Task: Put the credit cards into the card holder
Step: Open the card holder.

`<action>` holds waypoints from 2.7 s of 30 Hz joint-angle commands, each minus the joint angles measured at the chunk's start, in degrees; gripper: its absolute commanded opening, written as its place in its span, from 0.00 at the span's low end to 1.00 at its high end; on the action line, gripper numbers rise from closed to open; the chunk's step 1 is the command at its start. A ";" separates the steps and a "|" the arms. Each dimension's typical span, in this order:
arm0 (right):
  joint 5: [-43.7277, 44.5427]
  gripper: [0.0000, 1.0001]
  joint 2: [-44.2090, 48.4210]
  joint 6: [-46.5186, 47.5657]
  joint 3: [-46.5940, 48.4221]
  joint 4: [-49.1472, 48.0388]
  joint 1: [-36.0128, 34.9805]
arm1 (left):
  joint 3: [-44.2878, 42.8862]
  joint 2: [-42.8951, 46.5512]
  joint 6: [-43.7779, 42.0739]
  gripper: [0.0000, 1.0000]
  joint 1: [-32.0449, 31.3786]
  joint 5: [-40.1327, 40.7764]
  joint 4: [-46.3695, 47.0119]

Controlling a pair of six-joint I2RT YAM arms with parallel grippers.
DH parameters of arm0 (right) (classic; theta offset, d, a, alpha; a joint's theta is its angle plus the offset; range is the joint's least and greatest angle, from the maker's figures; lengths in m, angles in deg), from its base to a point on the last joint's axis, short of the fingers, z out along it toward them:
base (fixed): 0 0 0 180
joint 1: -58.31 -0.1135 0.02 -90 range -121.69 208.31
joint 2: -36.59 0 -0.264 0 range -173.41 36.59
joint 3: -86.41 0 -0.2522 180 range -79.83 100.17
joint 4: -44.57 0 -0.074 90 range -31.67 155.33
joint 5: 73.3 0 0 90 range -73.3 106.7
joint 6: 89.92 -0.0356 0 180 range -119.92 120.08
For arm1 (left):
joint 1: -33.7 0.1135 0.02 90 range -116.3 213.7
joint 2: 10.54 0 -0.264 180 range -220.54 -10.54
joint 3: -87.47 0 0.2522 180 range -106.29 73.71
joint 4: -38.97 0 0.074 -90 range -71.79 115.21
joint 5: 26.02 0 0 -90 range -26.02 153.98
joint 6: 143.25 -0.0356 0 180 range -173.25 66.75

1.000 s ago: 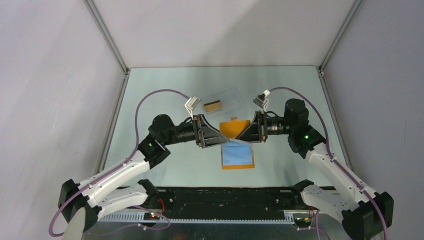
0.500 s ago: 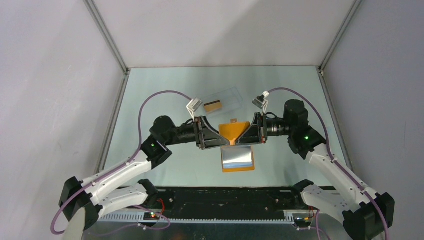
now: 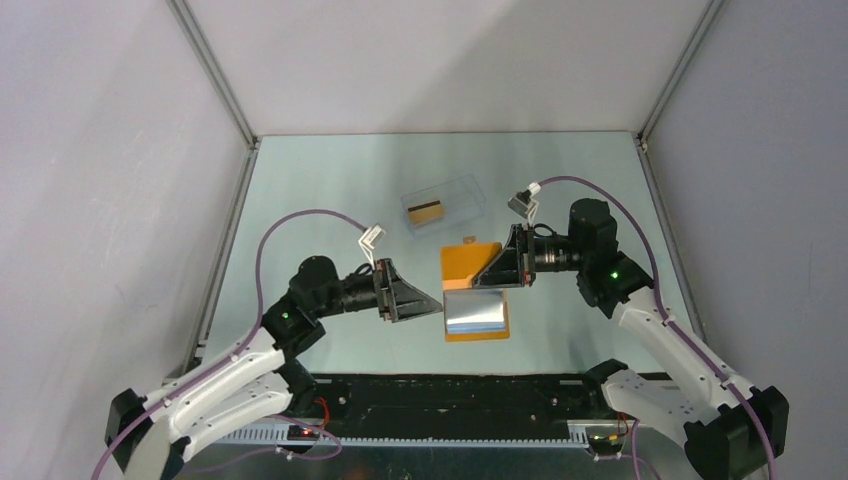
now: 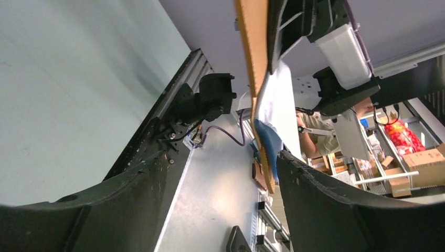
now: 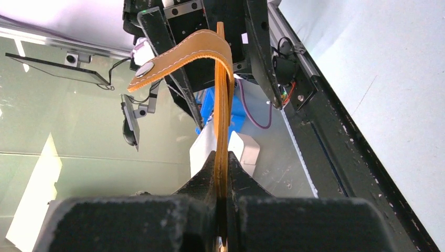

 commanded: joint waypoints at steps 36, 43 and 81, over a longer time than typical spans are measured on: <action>1.49 0.00 0.18 4.16 1.75 3.20 -1.60 | -7.05 0.42 -7.52 0.76 -0.16 10.74 -15.75; 1.48 0.00 0.09 3.58 1.75 2.39 -1.55 | -7.93 0.15 -8.85 0.77 -0.31 10.12 -17.95; 2.72 0.00 -2.03 7.94 1.75 6.26 -2.49 | -13.44 -2.37 -9.35 0.56 -4.14 5.39 -15.43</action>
